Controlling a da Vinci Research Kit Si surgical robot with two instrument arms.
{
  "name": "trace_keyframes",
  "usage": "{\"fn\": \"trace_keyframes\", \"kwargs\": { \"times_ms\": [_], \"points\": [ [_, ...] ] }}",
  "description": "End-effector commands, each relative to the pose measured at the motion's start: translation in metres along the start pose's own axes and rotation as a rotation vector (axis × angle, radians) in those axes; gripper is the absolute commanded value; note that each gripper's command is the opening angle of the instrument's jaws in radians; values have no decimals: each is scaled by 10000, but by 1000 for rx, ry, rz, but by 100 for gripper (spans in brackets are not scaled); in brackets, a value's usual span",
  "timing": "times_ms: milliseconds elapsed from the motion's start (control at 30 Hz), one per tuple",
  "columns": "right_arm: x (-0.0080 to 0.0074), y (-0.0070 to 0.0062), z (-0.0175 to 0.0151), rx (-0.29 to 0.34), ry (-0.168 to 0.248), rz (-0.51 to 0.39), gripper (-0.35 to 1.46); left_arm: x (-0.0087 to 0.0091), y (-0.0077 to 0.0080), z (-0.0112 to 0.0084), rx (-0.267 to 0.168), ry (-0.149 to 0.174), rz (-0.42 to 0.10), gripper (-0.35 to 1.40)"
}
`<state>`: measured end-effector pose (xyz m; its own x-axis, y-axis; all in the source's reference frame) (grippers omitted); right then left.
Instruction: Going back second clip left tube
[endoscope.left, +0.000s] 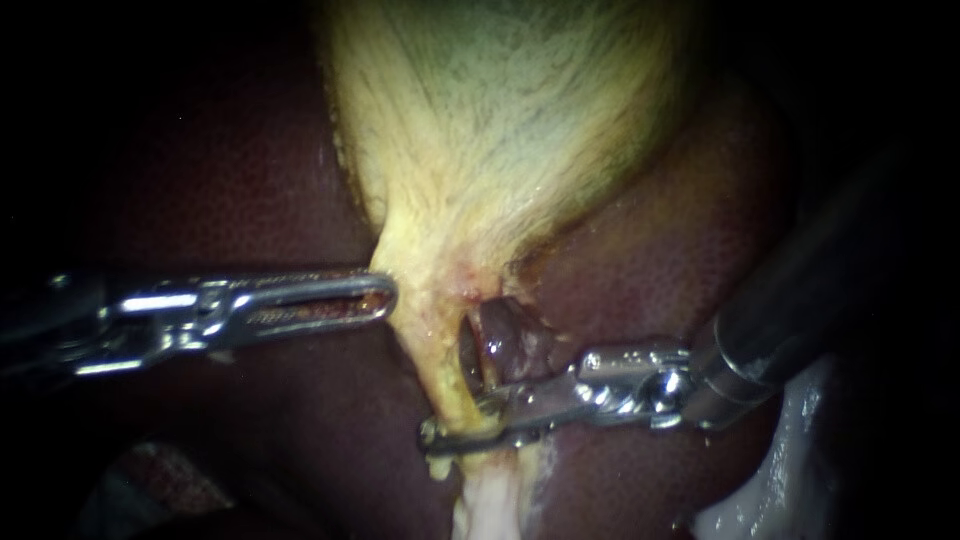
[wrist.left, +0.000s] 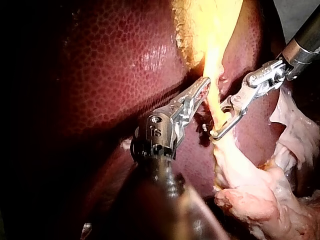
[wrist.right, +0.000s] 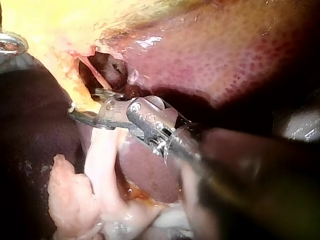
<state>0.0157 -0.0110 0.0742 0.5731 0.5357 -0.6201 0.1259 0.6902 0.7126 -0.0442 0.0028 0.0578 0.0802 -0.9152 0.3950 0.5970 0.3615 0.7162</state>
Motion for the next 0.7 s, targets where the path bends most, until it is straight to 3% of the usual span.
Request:
{"fn": "trace_keyframes", "kwargs": {
  "times_ms": [33,167,533,700],
  "points": [
    [3,1,0,-2,7,-40,41,0,0,0,0,0,0,-35],
    [7,2,3,-3,20,-110,51,0,0,0,0,0,0,-35],
    [8,3,5,-11,26,-164,56,0,-1,0,-1,0,0,-35],
    [8,2,5,-40,42,-242,60,1,-1,-1,0,0,0,-35]
  ]
}}
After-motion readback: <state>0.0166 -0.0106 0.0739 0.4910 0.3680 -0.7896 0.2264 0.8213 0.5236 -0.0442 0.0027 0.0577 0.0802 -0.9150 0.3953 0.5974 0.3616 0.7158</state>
